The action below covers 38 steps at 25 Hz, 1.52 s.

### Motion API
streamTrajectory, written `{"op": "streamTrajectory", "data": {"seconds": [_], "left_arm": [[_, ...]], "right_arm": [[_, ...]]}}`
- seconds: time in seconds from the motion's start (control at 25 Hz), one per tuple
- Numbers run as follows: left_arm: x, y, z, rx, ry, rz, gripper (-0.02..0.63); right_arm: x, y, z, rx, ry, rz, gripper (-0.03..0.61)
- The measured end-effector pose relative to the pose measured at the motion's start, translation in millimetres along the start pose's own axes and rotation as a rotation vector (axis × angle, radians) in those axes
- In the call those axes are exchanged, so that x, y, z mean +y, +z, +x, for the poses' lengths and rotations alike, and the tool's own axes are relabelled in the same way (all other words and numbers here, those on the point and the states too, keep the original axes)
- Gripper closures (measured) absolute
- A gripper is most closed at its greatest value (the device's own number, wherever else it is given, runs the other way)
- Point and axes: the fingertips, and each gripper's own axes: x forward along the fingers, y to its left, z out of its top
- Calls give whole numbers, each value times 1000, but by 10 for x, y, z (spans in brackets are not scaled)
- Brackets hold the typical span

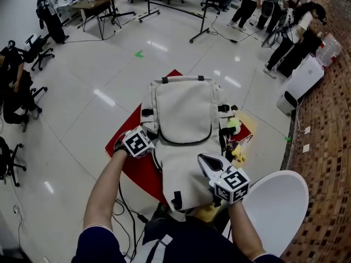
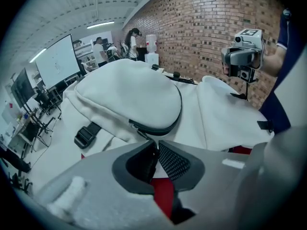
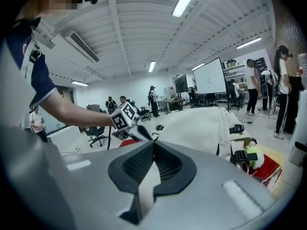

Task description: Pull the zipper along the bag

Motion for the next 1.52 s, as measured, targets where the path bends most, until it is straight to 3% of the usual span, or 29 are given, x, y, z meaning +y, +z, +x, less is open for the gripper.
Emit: {"op": "streamTrajectory", "data": {"seconds": [0.56, 0.88, 1.16, 1.24, 1.52], "left_arm": [[-752, 205, 115, -36, -184, -39, 575], [-1113, 568, 239, -107, -266, -55, 574], [-1080, 472, 233, -144, -161, -29, 545], [-1089, 444, 171, -164, -151, -26, 504], [-1108, 292, 15, -191, -135, -22, 488]], "right_arm": [[7, -86, -4, 6, 15, 16, 572], [-44, -190, 1, 57, 16, -1, 572], [-56, -342, 348, 167, 59, -55, 572], [-38, -392, 510, 206, 77, -68, 478], [77, -663, 1047, 436, 126, -71, 464]]}}
